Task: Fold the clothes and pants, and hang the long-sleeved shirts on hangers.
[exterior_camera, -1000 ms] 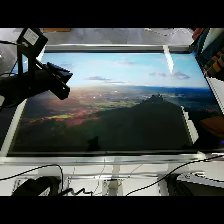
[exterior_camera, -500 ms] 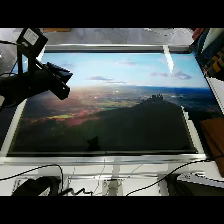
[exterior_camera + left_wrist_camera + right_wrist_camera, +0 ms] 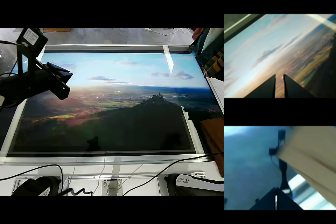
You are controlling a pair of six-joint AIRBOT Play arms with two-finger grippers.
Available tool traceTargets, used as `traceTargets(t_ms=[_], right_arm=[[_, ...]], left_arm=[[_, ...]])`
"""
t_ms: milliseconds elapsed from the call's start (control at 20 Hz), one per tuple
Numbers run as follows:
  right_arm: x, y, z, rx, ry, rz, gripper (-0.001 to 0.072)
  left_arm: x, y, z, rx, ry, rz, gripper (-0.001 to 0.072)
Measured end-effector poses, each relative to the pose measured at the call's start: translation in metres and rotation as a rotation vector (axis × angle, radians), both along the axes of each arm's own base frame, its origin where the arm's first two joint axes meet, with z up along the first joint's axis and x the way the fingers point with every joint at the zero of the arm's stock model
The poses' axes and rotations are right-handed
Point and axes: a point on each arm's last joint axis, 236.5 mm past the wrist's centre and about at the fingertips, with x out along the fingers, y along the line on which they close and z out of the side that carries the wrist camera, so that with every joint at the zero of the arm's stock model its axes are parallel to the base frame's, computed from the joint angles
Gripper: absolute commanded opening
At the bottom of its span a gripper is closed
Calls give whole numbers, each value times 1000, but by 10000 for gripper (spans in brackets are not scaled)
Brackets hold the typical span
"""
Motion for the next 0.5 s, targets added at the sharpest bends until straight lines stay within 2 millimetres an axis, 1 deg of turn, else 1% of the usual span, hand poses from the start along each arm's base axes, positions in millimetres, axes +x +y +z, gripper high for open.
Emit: traceTargets(t_ms=[100,150,250,350,400,500], right_arm=[[43,47,5,-38,-53,178,14],[64,77,8,-60,-89,274,14],[97,133,16,-101,-158,438,14],[119,187,24,-137,-224,577,14],[127,214,28,-149,-256,641,13],[134,257,34,-169,-302,739,14]], left_arm=[[0,0,0,0,0,0,110],[0,0,0,0,0,0,110],[0,0,0,0,0,0,110],[0,0,0,0,0,0,110],[0,0,0,0,0,0,110],[0,0,0,0,0,0,110]])
